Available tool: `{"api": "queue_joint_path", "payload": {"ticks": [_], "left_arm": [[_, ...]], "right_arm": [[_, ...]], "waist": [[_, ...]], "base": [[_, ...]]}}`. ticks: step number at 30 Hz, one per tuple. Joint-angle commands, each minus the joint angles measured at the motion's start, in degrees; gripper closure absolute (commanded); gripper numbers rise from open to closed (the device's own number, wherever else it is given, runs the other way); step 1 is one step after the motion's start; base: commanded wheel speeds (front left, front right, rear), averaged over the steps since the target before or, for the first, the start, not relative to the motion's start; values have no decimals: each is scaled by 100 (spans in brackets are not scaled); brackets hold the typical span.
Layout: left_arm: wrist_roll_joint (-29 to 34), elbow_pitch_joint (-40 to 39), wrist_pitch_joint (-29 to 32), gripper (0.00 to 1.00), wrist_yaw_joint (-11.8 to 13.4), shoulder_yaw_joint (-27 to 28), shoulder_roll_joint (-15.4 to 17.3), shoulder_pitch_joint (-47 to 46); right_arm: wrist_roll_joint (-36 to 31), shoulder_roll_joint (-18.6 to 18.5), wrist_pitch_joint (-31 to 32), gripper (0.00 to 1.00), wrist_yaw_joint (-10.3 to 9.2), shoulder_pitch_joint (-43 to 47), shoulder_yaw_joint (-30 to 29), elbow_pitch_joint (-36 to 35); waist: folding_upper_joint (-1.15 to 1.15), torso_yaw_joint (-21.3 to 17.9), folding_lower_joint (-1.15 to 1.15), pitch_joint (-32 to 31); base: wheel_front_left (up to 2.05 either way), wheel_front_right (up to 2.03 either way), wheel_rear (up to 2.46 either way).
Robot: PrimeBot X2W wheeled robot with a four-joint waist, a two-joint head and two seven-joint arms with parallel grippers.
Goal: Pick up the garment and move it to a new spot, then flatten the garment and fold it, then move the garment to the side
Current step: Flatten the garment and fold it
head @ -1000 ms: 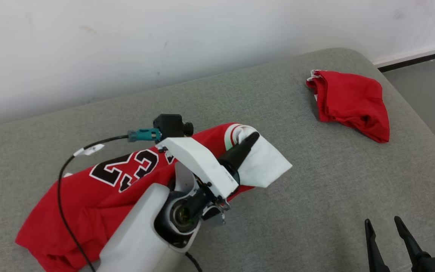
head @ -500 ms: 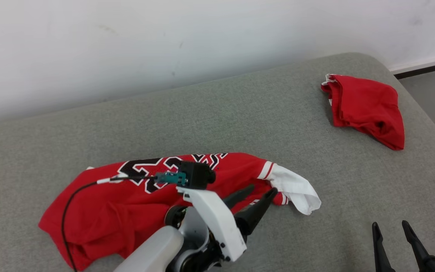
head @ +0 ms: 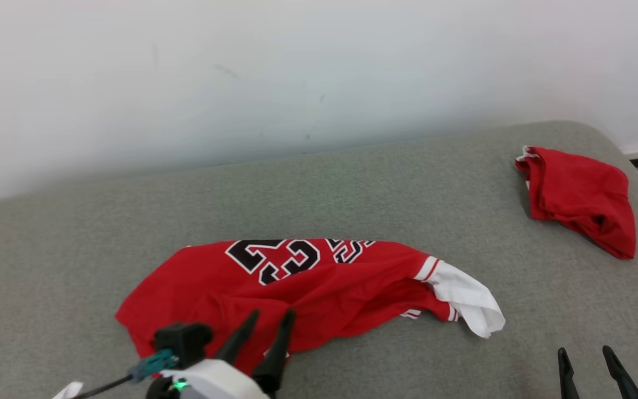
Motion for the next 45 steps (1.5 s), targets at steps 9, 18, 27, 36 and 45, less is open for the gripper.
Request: {"api": "queue_joint_path", "payload": {"ticks": [9, 18, 27, 36, 45], "left_arm": [[349, 286, -694, 0, 285, 214, 144, 703], [272, 928, -733, 0, -43, 63, -173, 622], [162, 1485, -701, 9, -254, 90, -324, 330], [15, 1202, -525, 100, -785, 8, -129, 193], [-377, -165, 133, 100, -1302, 84, 1103, 815]], "right_arm": [[-135, -13, -15, 0, -15, 116, -11, -37], [-186, -20, -15, 0, -15, 39, 127, -9], [-219, -19, -15, 0, -15, -23, 54, -80], [-173, -13, -16, 0, -15, 97, -89, -73], [-65, -14, -15, 0, -15, 169, -58, -21]], "waist": [[0, 424, 0, -169], [0, 418, 0, -3], [0, 220, 0, 236], [0, 401, 0, 230], [0, 822, 0, 48]], "base": [[0, 0, 0], [0, 0, 0], [0, 0, 0], [0, 0, 0], [0, 0, 0]]}}
